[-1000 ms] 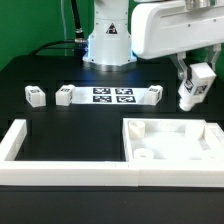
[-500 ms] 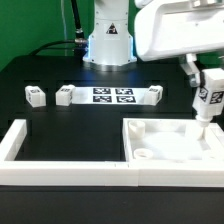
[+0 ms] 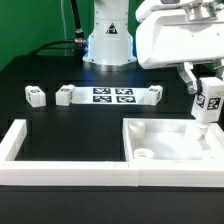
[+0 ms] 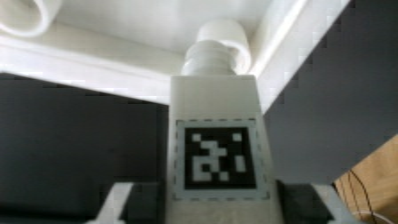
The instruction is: Assemble square table
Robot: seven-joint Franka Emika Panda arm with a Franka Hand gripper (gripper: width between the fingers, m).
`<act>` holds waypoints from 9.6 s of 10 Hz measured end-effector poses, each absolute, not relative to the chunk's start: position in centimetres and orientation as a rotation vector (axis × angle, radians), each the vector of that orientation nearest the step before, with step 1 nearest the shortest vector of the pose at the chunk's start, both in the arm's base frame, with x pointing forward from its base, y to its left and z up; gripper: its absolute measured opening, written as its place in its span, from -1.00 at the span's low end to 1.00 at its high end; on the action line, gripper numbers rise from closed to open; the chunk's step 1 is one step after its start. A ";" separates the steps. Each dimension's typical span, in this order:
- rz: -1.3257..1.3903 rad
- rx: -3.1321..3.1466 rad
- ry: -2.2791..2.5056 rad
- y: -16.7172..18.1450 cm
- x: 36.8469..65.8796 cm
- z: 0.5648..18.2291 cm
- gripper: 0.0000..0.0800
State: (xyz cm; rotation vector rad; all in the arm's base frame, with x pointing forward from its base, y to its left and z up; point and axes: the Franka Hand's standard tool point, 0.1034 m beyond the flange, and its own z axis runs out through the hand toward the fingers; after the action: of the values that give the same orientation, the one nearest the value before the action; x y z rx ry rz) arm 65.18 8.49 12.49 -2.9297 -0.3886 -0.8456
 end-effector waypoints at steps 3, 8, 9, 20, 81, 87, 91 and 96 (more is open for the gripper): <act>-0.831 -2.931 -0.379 8.2 66.0 11.7 -0.27; -0.797 -2.917 -0.379 10.1 66.3 10.4 -0.27; -0.794 -2.918 -0.379 10.1 66.2 10.3 -0.27; -0.814 -2.916 -0.369 10.2 66.5 8.2 -0.27; -0.012 -2.990 0.546 9.7 67.9 7.6 -0.28; 0.116 -2.395 1.789 10.7 67.8 7.2 0.00; 0.075 -2.759 1.238 10.7 67.7 7.4 0.58; 0.000 -3.039 0.346 10.6 67.7 7.3 0.62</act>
Offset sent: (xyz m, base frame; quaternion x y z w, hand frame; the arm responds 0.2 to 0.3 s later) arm 0.0276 -0.0048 -0.0015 0.0136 -0.0018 0.0143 0.9998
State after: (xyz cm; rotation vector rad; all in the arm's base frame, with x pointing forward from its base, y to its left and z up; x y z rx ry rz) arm 67.72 10.56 7.30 -3.0388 0.3463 0.0003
